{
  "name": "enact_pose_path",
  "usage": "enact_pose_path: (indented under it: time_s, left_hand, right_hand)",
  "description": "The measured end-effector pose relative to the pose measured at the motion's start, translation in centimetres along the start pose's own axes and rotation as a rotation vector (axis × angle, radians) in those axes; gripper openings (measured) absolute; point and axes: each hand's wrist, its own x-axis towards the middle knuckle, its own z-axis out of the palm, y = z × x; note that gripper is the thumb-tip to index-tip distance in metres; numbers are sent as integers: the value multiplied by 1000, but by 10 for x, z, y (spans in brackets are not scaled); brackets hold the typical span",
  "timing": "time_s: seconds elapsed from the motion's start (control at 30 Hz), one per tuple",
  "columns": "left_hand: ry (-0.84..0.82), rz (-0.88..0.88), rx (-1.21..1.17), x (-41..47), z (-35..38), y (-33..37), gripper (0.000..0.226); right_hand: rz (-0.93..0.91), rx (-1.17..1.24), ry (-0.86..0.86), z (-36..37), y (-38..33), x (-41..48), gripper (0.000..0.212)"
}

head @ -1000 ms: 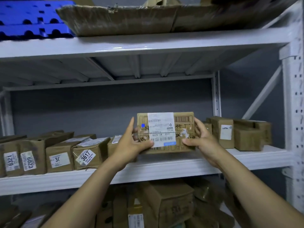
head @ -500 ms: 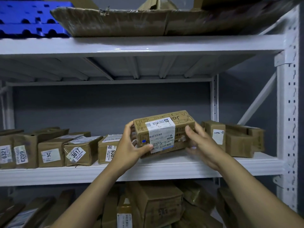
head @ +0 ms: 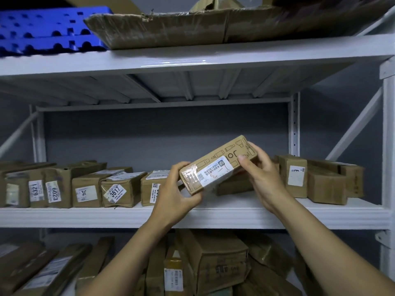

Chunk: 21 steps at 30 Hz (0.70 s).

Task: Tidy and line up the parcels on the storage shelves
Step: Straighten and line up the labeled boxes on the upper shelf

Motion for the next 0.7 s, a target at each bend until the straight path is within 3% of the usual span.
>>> enact_pose_path:
  time_s: [0.17, 0.27, 0.4, 0.57, 0.7]
  left_hand:
    - [122, 6, -98, -11, 3, 2, 67]
    - [117, 0, -100, -16, 7, 7, 64]
    - [-72, -69, -122, -15, -4, 9, 64]
    - [-36, -142, -169, 0, -23, 15, 84]
    - [-23, -77, -319, 14, -37, 25, 93]
  right_hand:
    - [226, 142, -58, 27, 5, -1, 111]
    - [319, 238, -236, 42, 17, -10, 109]
    - [281, 123, -246, 44, 20, -11, 75]
    - [169, -171, -423, 30, 11, -9, 83]
    - [-3, -541, -499, 25, 7, -11, 108]
